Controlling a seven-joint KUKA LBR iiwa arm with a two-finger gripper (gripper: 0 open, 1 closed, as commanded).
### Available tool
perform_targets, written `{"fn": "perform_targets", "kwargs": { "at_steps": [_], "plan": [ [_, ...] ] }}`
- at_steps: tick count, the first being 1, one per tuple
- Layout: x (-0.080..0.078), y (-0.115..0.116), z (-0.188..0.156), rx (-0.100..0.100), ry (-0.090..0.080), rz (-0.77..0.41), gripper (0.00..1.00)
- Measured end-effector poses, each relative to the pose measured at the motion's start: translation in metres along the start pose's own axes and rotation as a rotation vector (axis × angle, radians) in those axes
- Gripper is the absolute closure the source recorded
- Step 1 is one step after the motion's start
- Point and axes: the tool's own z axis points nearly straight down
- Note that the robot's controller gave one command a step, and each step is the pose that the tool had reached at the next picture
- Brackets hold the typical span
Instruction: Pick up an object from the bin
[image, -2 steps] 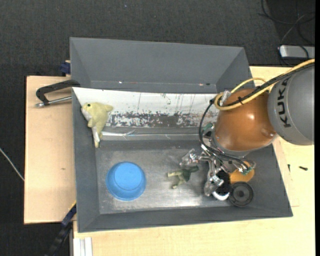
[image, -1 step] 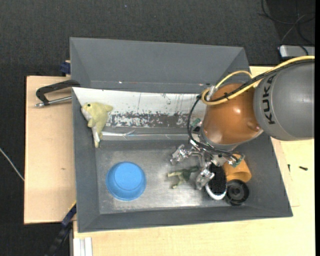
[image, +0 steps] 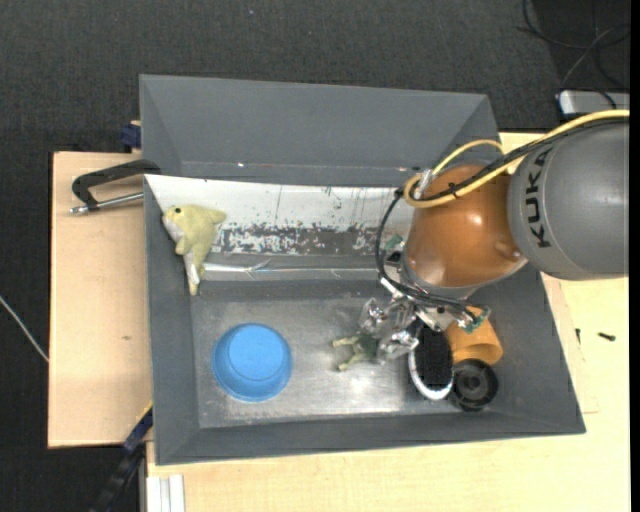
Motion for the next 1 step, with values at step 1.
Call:
{"fn": "perform_targets", "kwargs": {
  "at_steps": [1],
  "plan": [
    [-0.0061, -0.0100, -0.1316, 0.004, -0.005, -0.199, 1.00]
  ]
}}
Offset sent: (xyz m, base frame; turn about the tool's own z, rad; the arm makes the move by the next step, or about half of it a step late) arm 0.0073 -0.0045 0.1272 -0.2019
